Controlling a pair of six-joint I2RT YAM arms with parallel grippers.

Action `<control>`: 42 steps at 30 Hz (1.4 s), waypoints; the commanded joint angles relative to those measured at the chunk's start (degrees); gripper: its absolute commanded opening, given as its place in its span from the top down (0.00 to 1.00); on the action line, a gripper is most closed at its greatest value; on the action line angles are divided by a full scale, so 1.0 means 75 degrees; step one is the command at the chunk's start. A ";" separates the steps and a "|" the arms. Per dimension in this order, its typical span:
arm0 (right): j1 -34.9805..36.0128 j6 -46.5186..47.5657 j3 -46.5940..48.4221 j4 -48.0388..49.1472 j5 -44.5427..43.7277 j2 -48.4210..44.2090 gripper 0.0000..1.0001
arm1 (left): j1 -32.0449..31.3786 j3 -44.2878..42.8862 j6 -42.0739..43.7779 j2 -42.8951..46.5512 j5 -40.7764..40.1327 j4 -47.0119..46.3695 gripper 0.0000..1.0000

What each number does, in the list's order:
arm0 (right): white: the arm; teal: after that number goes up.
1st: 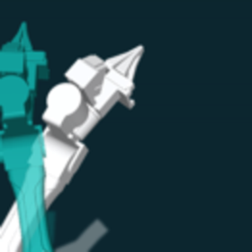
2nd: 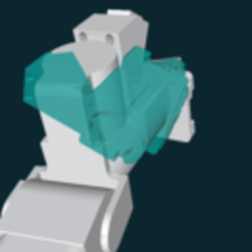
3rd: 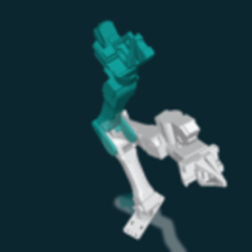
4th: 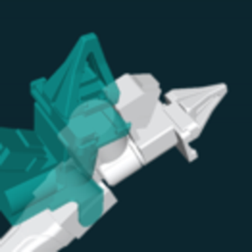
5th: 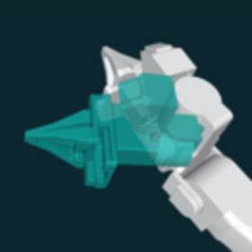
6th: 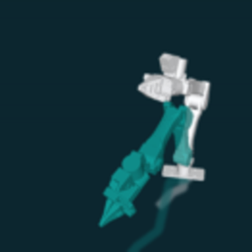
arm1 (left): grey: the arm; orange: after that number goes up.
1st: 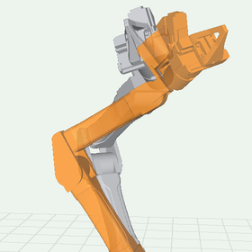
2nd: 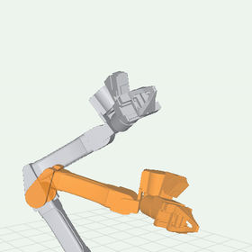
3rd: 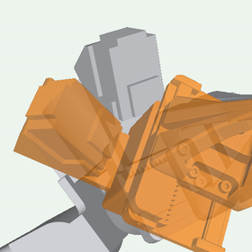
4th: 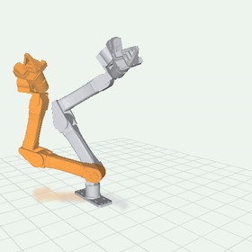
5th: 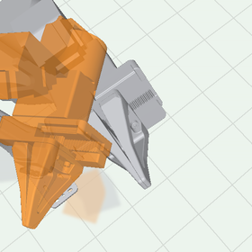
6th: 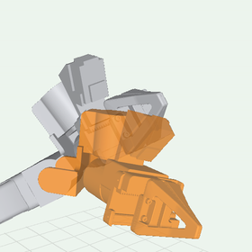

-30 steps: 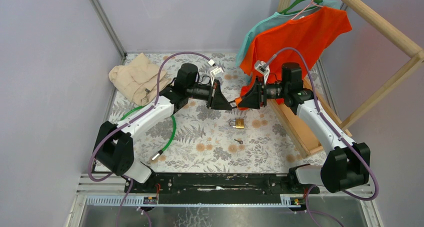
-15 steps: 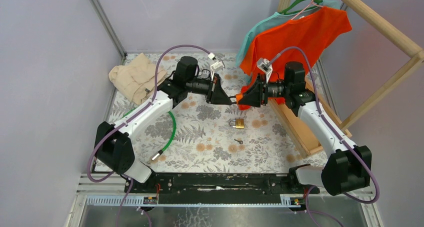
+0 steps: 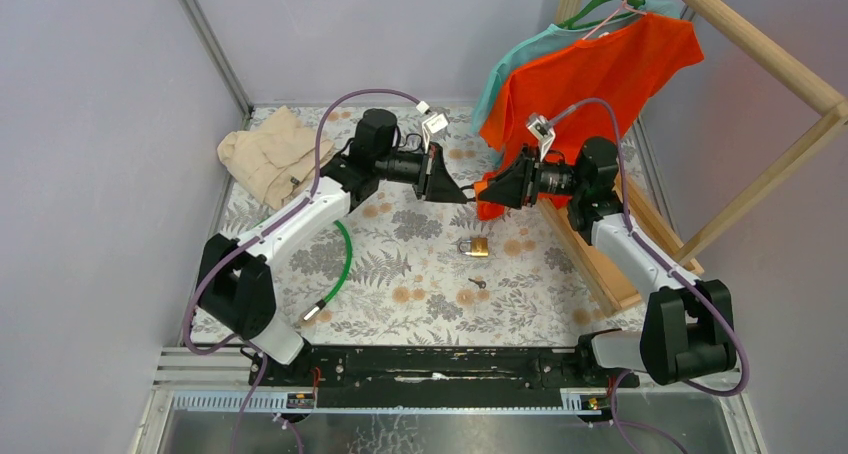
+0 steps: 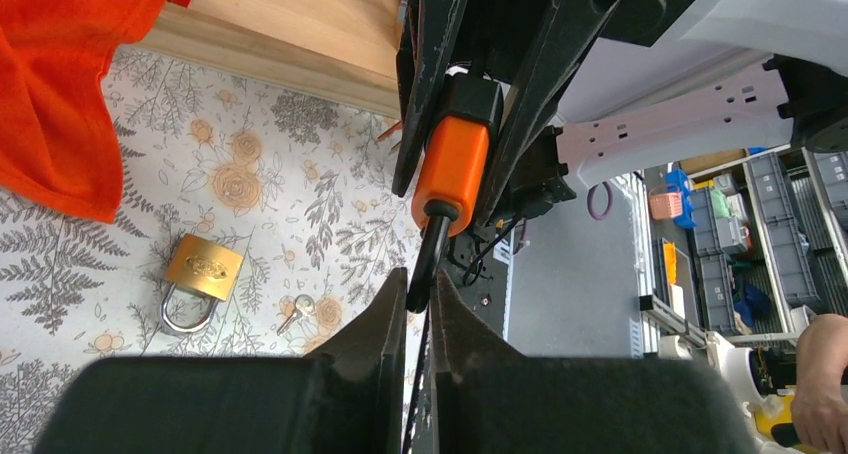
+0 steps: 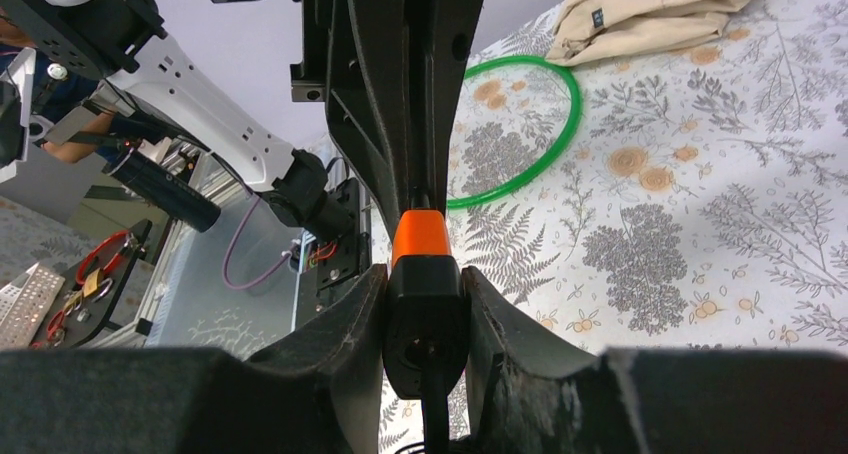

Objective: Lock with the key
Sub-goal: Lock the lock.

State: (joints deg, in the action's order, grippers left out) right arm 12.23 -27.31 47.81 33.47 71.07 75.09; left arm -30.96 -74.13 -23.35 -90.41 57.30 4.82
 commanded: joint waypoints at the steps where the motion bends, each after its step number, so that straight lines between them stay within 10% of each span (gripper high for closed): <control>1: 0.0587 -0.0593 -0.0080 0.1338 -0.0018 0.0121 1.00 | -0.0460 -0.0596 -0.0928 -0.0110 0.0257 -0.2656 1.00; 16: 0.0851 -0.0131 -0.0204 0.1057 -0.0022 0.0262 1.00 | -0.0507 -0.0726 -0.1578 -0.0334 0.0476 -0.3384 1.00; 26: 0.0293 0.1503 0.0286 -0.1317 -0.0008 -0.0176 1.00 | -0.0087 0.0240 -0.0458 0.0373 0.0662 -0.2738 0.99; 42: 0.0294 0.1301 0.0524 -0.1307 0.0397 -0.0262 1.00 | -0.0088 0.0350 0.0398 0.0311 0.0282 -0.1771 0.59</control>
State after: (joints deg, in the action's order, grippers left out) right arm 13.91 -18.20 49.41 22.46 71.94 74.26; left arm -31.31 -70.59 -21.87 -89.17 60.03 -4.69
